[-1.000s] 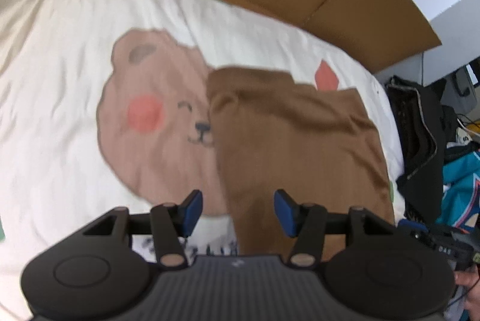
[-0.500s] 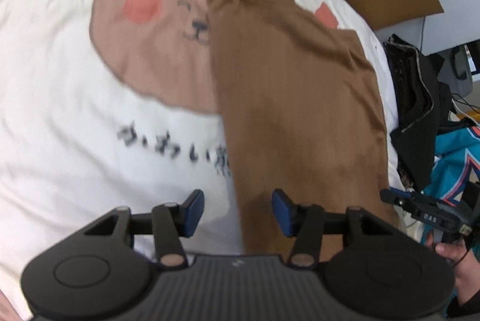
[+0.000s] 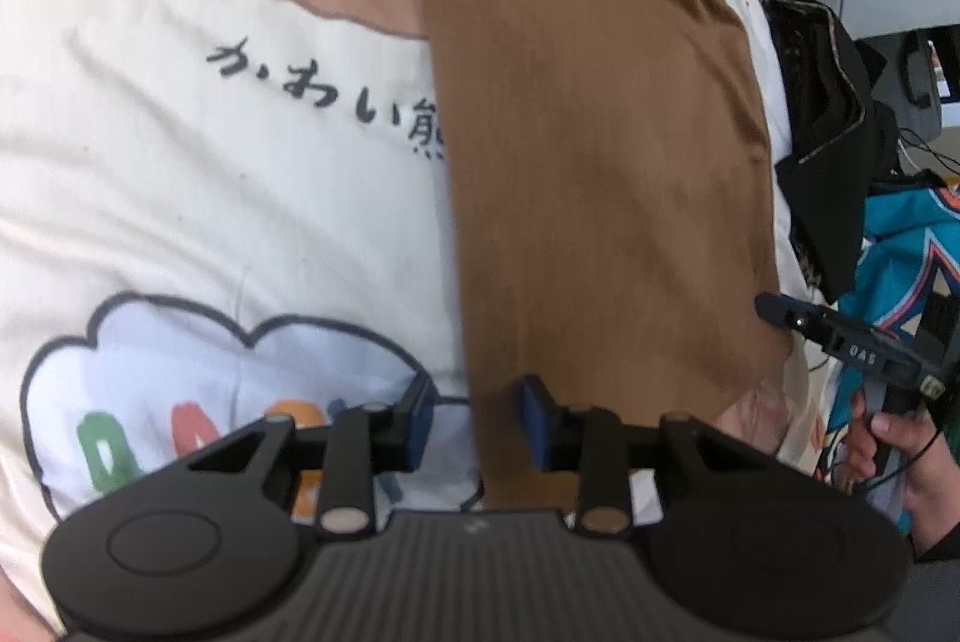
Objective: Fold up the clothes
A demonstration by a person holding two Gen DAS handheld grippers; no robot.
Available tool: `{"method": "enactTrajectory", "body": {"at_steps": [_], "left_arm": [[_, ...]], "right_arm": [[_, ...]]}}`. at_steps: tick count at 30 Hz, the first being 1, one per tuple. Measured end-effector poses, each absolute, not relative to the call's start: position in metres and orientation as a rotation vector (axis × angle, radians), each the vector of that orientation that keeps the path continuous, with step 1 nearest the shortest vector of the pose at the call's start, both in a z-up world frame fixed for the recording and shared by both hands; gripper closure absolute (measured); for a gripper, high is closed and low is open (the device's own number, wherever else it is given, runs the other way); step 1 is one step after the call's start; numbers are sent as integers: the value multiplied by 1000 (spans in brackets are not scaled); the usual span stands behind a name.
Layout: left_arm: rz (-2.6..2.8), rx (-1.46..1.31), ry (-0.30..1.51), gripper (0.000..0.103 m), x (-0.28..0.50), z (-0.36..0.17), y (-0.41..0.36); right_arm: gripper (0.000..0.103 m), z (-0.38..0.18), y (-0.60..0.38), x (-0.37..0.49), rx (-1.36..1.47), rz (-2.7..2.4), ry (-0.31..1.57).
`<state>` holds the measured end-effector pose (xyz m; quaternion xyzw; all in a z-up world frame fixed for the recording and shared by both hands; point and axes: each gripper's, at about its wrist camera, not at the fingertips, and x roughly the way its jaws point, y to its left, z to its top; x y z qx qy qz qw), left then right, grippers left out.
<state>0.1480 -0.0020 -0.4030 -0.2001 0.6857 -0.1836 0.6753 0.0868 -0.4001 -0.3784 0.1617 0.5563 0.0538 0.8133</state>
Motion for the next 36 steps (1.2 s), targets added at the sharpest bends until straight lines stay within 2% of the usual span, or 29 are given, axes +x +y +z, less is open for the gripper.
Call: {"method": "enactTrajectory", "body": {"at_steps": [15, 23, 30, 33, 36], "left_arm": [[-470, -480, 1658, 72, 121, -417, -14], [-458, -558, 1633, 74, 134, -421, -7], [-443, -763, 1628, 70, 126, -438, -2], [-474, -741, 1612, 71, 127, -434, -3], [-477, -773, 1594, 71, 127, -436, 3]], "right_arm": [[65, -377, -398, 82, 306, 127, 1223], [65, -388, -403, 88, 388, 140, 1214], [63, -396, -413, 91, 493, 154, 1231], [68, -396, -416, 92, 522, 169, 1244], [67, -398, -418, 92, 544, 174, 1248]]}}
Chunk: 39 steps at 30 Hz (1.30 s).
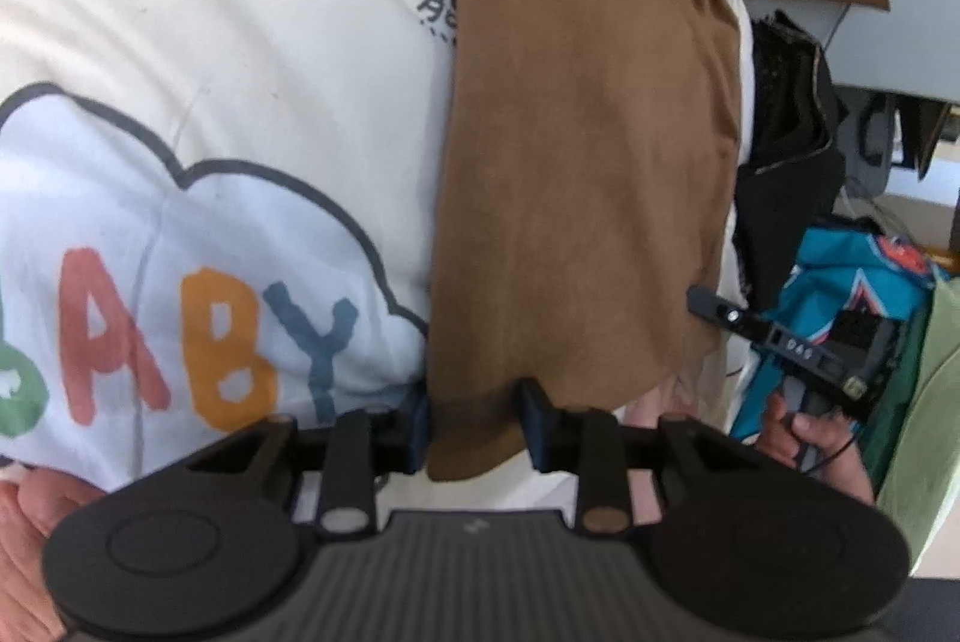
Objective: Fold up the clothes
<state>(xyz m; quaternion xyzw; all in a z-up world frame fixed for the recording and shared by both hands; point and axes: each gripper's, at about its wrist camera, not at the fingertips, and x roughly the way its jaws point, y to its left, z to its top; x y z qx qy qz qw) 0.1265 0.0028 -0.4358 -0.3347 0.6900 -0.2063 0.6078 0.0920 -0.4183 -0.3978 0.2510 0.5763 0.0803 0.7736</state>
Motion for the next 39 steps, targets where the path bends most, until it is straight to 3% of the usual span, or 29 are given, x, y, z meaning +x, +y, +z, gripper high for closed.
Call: {"method": "enactTrajectory", "body": {"at_steps": [8, 10, 11, 13, 15, 20, 22, 24, 26, 39], "left_arm": [[-502, -782, 1552, 69, 114, -435, -1], [-501, -799, 1556, 71, 111, -434, 3], [-500, -808, 1558, 73, 109, -434, 7], [-507, -822, 1558, 75, 110, -435, 8], [-504, -848, 1558, 75, 111, -437, 10], [-497, -881, 1558, 73, 112, -442, 13], [-504, -868, 1556, 77, 112, -440, 14], [-521, -825, 1559, 91, 114, -435, 12], [-548, -774, 1560, 94, 118, -426, 10], [-581, -724, 1549, 96, 126, -377, 29]], "right_arm": [[66, -409, -423, 101, 610, 194, 1235], [68, -409, -424, 103, 627, 203, 1248], [74, -408, -425, 103, 631, 212, 1253], [75, -408, -425, 103, 631, 217, 1258], [69, -408, -424, 103, 628, 219, 1262], [66, -409, -422, 107, 610, 239, 1276], [74, -409, -422, 109, 601, 247, 1284], [82, -406, -421, 109, 594, 255, 1286], [85, -402, -419, 109, 579, 258, 1284], [89, -372, -403, 93, 622, 262, 1292]]}}
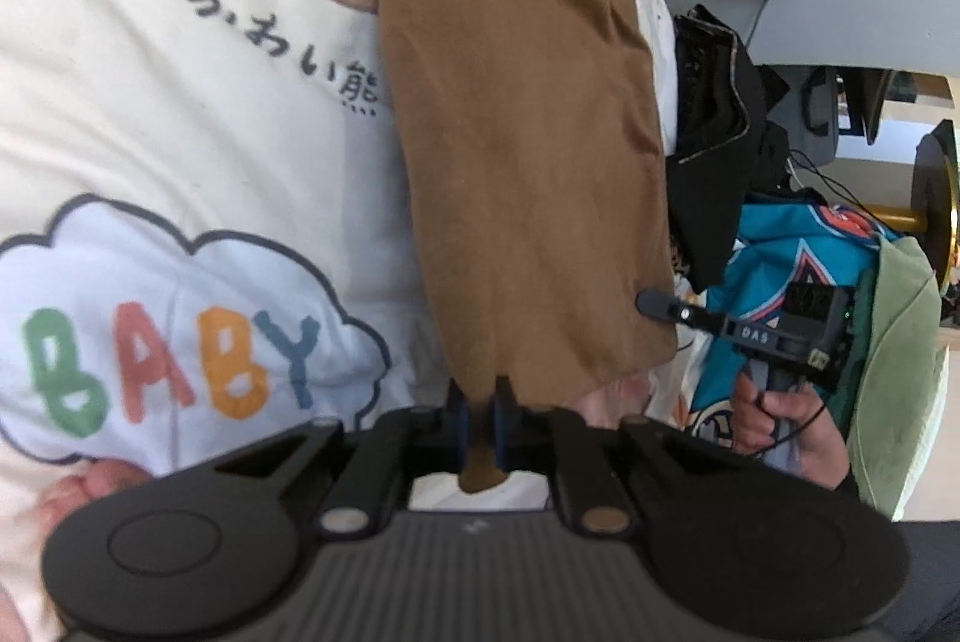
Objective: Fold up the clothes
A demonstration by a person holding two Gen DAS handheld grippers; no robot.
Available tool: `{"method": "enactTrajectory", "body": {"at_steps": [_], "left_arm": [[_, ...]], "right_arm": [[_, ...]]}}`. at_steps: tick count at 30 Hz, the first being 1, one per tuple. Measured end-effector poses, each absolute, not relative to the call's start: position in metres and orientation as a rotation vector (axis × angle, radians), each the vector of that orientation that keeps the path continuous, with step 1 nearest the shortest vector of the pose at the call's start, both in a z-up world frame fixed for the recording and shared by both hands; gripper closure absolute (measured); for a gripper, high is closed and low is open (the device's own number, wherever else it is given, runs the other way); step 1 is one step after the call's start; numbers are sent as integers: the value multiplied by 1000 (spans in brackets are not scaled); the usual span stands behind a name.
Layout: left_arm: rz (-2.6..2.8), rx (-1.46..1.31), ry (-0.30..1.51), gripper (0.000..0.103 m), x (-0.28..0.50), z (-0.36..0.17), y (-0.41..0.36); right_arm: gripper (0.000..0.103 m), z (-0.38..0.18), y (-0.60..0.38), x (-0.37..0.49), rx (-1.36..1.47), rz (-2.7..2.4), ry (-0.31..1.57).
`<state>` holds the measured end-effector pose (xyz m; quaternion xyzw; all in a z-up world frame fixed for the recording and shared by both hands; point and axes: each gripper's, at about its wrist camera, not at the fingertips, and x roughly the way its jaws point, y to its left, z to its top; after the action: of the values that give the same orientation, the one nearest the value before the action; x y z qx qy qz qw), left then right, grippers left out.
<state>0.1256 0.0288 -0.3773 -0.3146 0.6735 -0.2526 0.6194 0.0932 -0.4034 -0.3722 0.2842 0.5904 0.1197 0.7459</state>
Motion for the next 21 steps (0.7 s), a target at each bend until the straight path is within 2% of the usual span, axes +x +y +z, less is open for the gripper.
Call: {"method": "enactTrajectory", "body": {"at_steps": [16, 21], "left_arm": [[-535, -598, 1539, 96, 137, -337, 59], [-523, -560, 1559, 96, 134, -342, 63]], "right_arm": [[89, -376, -355, 70, 614, 424, 1363], [89, -376, -351, 66, 591, 448, 1375]]}}
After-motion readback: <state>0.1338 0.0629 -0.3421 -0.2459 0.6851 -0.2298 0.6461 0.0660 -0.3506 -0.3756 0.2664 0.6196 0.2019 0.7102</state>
